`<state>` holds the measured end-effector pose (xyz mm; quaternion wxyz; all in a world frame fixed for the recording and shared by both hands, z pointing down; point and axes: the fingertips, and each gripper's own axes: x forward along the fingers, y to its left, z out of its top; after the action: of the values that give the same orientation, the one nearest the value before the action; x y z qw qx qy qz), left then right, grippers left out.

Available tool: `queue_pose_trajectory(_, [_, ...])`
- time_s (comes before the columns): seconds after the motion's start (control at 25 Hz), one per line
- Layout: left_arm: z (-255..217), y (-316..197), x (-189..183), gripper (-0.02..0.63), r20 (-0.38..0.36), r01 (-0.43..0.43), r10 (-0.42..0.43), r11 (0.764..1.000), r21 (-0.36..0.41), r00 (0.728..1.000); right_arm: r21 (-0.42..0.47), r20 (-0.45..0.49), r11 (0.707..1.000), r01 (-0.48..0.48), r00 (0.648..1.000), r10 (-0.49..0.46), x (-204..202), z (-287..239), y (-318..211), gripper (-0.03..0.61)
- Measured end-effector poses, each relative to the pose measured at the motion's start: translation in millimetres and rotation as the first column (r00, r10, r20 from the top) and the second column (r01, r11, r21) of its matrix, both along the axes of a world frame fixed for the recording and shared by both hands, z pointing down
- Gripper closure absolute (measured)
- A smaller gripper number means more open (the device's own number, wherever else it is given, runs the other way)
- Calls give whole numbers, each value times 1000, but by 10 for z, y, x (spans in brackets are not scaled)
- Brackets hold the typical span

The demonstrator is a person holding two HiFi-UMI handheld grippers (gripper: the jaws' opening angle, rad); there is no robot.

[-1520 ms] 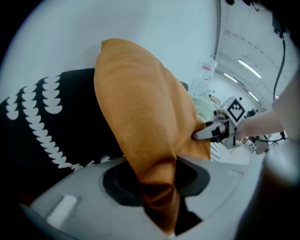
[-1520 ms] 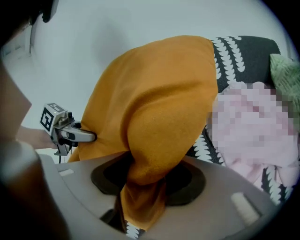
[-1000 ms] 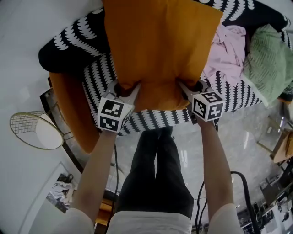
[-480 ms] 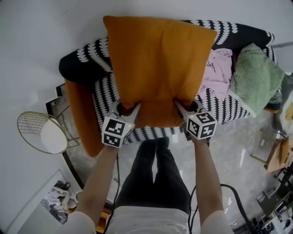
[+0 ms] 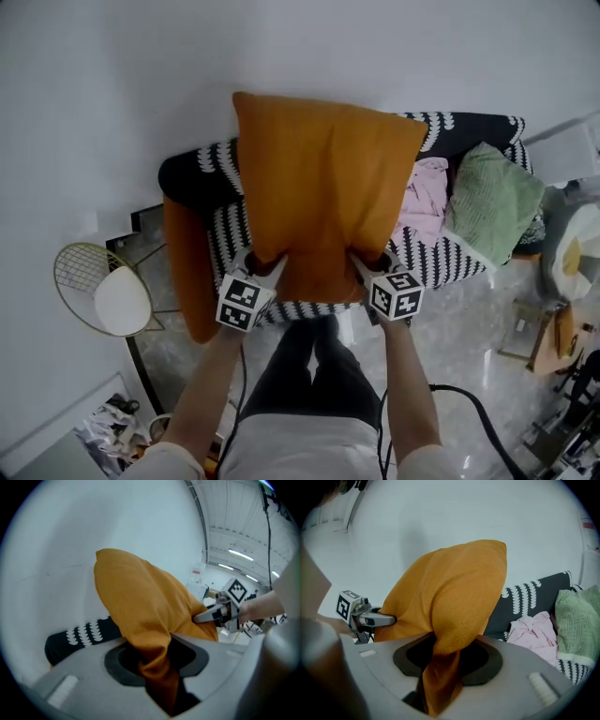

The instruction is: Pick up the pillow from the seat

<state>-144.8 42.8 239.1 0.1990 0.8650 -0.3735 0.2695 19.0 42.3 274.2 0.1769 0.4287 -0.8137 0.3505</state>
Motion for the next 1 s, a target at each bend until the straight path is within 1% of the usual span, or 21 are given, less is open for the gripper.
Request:
queue_pose_trajectory(0.2, [-596, 149, -182, 476, -9, 16, -16, 1000, 11, 1000, 29, -4, 999, 18, 1000, -18, -172, -620, 130, 403])
queue_pose_trajectory(0.4, [-1156, 339, -329, 476, -29, 27, -26, 998, 50, 999, 82, -21, 995, 59, 998, -57, -312, -1238, 292, 399])
queue_pose_trajectory(0.68, [-1893, 604, -315, 474, -49, 63, -58, 991, 118, 997, 160, -42, 983, 89, 996, -83, -298, -2018, 499, 397])
queue_pose_trajectory(0.84, [-2220, 845, -246, 474, -58, 91, -83, 984, 152, 995, 204, -49, 972, 119, 993, -111, -223, -2378, 699, 397])
queue_pose_trajectory(1.0, [-2426, 1122, -129, 474, -65, 128, -118, 976, 177, 991, 231, -51, 962, 146, 989, -138, -113, -2596, 928, 397])
